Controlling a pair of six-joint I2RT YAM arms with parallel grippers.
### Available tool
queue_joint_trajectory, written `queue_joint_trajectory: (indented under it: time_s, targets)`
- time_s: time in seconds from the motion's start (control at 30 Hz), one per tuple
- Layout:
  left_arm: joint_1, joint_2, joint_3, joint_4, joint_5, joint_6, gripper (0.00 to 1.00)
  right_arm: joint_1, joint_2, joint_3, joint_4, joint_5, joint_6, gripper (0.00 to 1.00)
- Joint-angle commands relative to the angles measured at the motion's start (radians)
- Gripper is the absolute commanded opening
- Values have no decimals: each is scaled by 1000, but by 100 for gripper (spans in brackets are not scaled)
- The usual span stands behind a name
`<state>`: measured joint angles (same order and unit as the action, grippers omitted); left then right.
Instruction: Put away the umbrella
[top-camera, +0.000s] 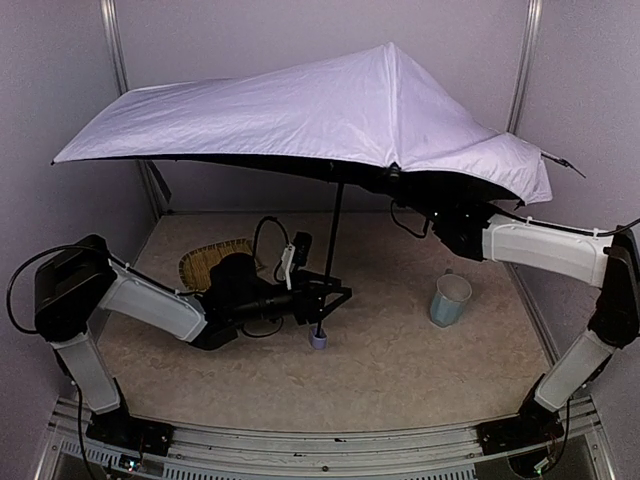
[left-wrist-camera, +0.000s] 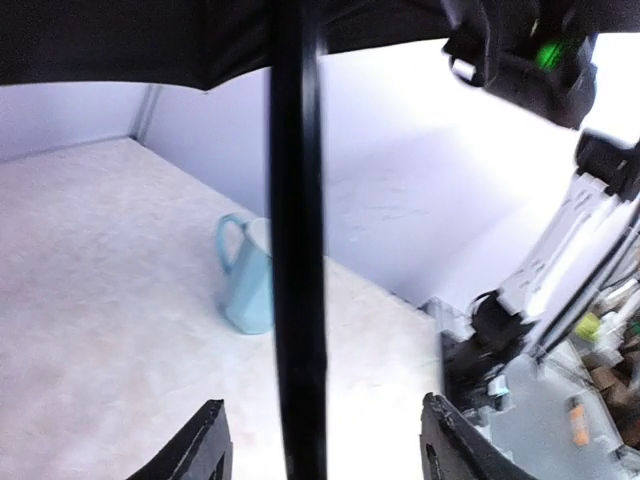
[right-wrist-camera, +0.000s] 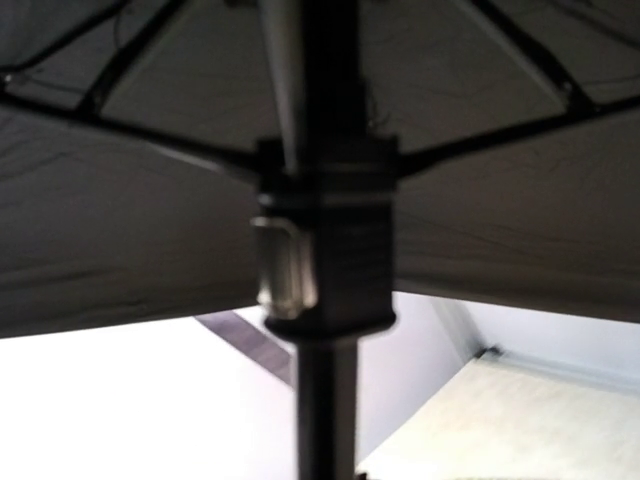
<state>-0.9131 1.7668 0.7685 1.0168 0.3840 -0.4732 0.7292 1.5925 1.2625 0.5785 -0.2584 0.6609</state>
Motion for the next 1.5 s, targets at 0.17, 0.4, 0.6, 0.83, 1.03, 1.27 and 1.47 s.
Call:
queue_joint_trajectory:
  time_s: [0.17,0.4,0.6,0.83,1.03,1.27,1.47]
  targets:
    - [-7,-29,-10,-45,-163,69,0,2,-44,30,-3,54,-40,0]
    - [-17,-26,-29,123,-70,-27,0,-37,0,-10,229,-58,26,57]
    - [-54,-24,2,96,-93,21,0,-50,110,51,436,-35,148,56]
    - [-68,-46,-9,95,-113,48,0,-50,161,85,472,33,158,49]
    - [-76,-63,-42,166,-146,50,0,-51,154,76,371,134,149,52]
    - [-76,-84,-41,161,-195,81,0,-56,144,14,390,151,165,66]
    - [-76,-41,-39,225,-139,22,0,-57,195,74,494,31,191,68]
